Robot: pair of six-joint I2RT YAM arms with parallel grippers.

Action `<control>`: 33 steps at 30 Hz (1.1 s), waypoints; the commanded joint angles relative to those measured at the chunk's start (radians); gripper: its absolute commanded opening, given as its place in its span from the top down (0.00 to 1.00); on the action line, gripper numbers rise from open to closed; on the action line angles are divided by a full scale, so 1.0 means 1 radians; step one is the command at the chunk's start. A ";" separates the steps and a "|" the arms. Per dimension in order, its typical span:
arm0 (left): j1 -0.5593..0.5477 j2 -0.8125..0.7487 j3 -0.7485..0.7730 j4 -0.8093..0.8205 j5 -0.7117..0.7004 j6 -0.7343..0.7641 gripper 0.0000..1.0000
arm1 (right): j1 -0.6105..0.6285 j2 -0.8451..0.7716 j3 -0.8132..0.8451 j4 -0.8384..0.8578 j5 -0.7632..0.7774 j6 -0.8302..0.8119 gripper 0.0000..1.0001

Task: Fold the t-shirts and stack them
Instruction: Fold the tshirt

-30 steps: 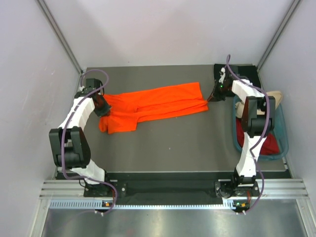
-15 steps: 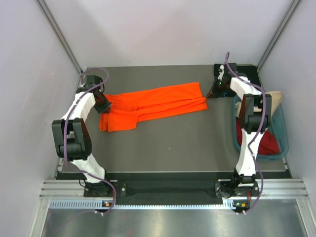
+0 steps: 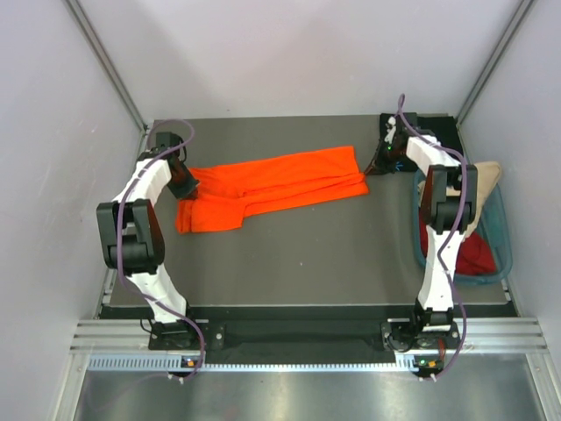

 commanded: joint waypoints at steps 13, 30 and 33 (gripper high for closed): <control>0.009 0.069 0.122 0.033 0.007 0.012 1.00 | 0.004 0.041 0.092 -0.004 0.002 0.012 1.00; 0.009 0.139 0.194 0.028 -0.001 0.019 1.00 | 0.004 0.076 0.141 -0.018 0.000 0.020 1.00; 0.010 0.150 0.205 0.021 -0.007 0.020 1.00 | 0.004 0.080 0.144 -0.014 -0.003 0.023 1.00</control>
